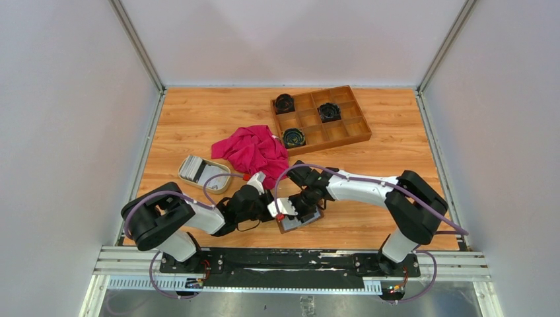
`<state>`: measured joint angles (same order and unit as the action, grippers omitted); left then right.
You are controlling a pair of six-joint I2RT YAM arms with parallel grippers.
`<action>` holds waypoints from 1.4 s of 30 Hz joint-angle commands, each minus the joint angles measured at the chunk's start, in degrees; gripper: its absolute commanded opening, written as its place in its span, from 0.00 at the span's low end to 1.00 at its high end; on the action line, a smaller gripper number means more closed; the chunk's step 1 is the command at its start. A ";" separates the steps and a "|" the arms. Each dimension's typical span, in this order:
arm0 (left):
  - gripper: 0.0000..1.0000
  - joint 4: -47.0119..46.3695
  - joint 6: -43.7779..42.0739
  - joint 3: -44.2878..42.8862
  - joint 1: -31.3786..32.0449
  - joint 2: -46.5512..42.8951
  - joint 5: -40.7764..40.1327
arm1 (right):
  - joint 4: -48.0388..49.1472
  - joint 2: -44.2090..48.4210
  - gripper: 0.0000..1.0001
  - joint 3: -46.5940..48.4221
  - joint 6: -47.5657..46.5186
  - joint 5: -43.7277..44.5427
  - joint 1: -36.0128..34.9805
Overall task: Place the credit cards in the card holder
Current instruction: Insert the credit card into the card holder, then close the card holder at the center of the board.
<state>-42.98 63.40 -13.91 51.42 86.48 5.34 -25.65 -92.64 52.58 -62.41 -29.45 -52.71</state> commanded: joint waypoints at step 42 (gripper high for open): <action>0.41 26.34 -12.67 -1.82 -0.87 -30.32 -5.22 | -9.40 10.36 0.42 3.62 7.48 -20.29 23.34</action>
<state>-21.54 54.65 -17.23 50.78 62.28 2.98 -33.06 -83.13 55.70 -56.58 -43.51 -32.36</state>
